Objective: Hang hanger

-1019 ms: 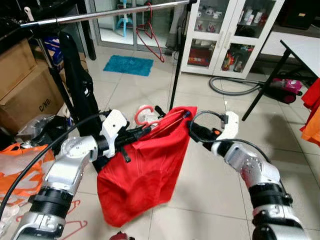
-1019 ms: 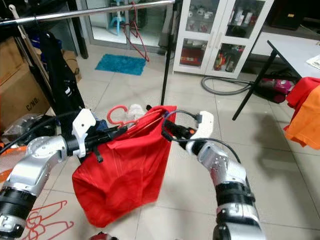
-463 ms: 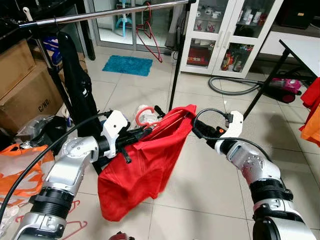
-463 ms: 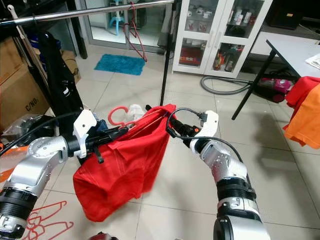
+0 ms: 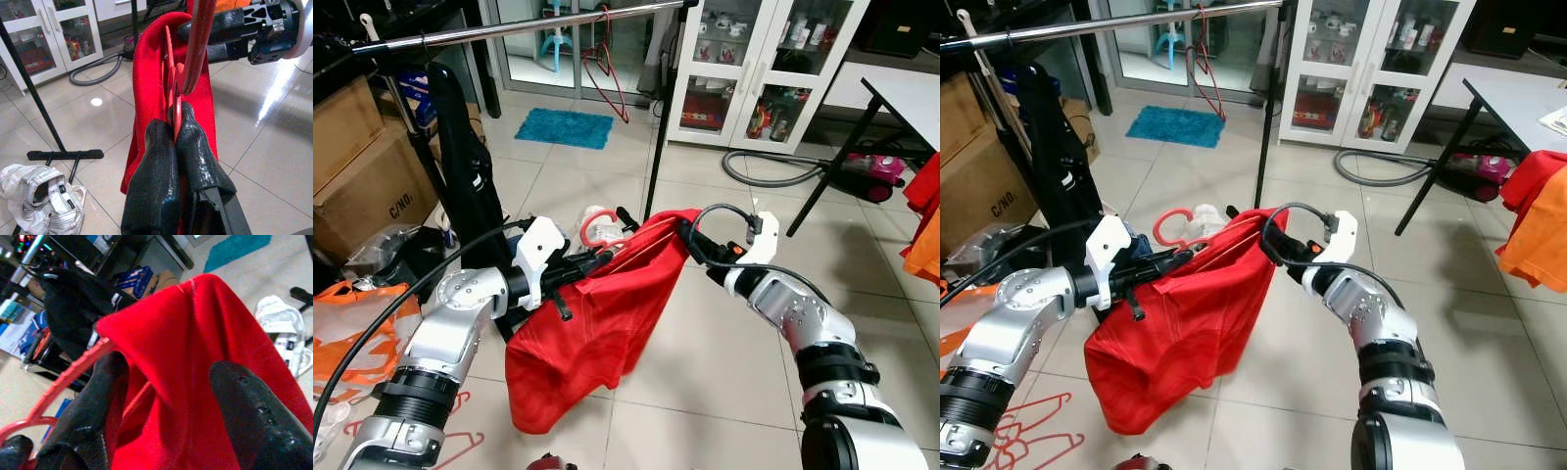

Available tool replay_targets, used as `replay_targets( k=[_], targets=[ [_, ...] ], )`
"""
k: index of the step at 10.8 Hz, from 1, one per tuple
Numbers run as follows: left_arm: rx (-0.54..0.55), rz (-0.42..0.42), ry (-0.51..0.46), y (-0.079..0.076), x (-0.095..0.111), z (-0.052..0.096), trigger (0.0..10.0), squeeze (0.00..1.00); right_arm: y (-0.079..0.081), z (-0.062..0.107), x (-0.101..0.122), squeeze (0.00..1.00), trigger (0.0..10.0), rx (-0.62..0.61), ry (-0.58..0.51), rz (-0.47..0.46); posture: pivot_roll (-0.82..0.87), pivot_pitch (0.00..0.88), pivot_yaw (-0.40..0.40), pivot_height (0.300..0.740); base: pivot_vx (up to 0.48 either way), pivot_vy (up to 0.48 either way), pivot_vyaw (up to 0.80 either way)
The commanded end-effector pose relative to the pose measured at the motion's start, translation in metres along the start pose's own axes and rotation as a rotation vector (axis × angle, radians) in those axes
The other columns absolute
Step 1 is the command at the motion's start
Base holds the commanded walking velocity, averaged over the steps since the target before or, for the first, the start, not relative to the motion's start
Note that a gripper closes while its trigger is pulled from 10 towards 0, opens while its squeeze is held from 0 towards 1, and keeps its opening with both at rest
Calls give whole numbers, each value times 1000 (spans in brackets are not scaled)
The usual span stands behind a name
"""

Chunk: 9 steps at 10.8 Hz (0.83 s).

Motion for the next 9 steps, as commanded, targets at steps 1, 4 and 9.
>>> replay_targets(
  k=[1, 4, 9],
  targets=[
    [-2, -31, -34, 0, 12, -2, 10000, 0, 3, -3, -1, 0, 10000, 6, 16, 4, 14, 0, -49, 740, 0, 0, 0],
    [1, -31, -39, 0, 14, -3, 10000, 0, -7, -5, -4, 0, 667, -50, 5, 7, 15, 0, -53, 740, 0, 0, 0],
    [8, -29, -43, 3, 16, -2, 10000, 0, -12, -6, -6, 0, 0, -64, 3, 12, 14, 0, -51, 740, 0, 0, 0]
  ],
)
Point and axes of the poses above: a point about 5 cm out from each wrist's last joint towards the gripper, its own z axis pointing back from the gripper into the wrist, its own x axis along the axis of the wrist's last joint, y = z × x, the point moved 5 cm from there along -z, pointing out of the wrist towards the gripper, and after that the axes turned 13 degrees about -z, right-handed, at the moved point
